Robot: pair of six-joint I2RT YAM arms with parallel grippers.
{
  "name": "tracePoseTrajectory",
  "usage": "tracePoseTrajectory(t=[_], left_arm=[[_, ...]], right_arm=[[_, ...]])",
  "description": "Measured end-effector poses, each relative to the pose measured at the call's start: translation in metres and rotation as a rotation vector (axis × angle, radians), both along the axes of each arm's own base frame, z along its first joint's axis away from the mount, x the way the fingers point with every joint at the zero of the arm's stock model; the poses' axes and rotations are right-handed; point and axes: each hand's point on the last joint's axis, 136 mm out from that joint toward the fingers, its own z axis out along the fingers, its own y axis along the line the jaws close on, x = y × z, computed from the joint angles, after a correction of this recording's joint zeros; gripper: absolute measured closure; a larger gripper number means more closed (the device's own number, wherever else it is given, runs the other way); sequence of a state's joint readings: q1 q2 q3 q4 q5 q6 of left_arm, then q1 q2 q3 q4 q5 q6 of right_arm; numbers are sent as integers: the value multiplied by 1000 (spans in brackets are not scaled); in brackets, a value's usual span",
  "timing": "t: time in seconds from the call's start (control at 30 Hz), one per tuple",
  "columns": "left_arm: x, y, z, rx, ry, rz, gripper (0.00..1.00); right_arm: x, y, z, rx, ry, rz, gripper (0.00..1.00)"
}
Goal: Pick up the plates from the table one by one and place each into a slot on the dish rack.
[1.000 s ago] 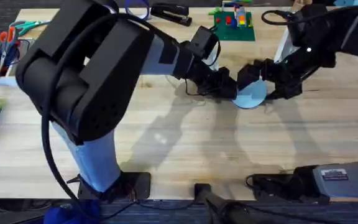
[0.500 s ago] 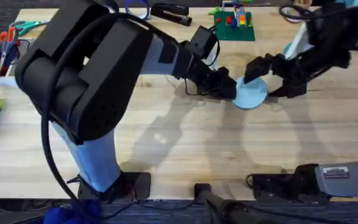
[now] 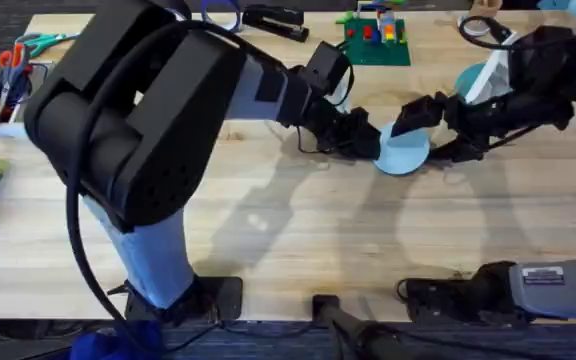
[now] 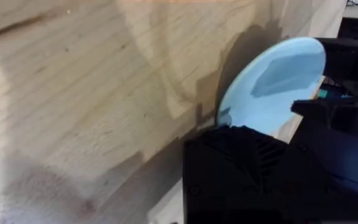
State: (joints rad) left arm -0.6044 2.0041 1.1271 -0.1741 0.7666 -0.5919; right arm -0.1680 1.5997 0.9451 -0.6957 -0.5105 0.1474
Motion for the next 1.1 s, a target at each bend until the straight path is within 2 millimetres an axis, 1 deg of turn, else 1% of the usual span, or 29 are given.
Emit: tracePoseTrajectory(t=[0.3,0.6,0.8,0.83,0.9,1.0,1.03,1.1], left_arm=[[0,0,0,0,0,0,962],[0,0,0,1,1,0,961],[0,0,0,0,1,0,962],[0,0,0,1,1,0,961],[0,0,0,1,1,0,962],[0,0,0,1,1,0,961],[0,0,0,1,1,0,962],[0,0,0,1,1,0,961]], right_arm=[[4,6,3,51,-32,5,6],[3,24,4,83,-45,55,6],[3,25,4,81,-46,57,16],[3,25,4,81,-46,57,38],[3,25,4,80,-45,59,112],[3,25,4,79,-45,59,270],[3,24,4,77,-44,58,307],[2,24,3,74,-43,57,349]])
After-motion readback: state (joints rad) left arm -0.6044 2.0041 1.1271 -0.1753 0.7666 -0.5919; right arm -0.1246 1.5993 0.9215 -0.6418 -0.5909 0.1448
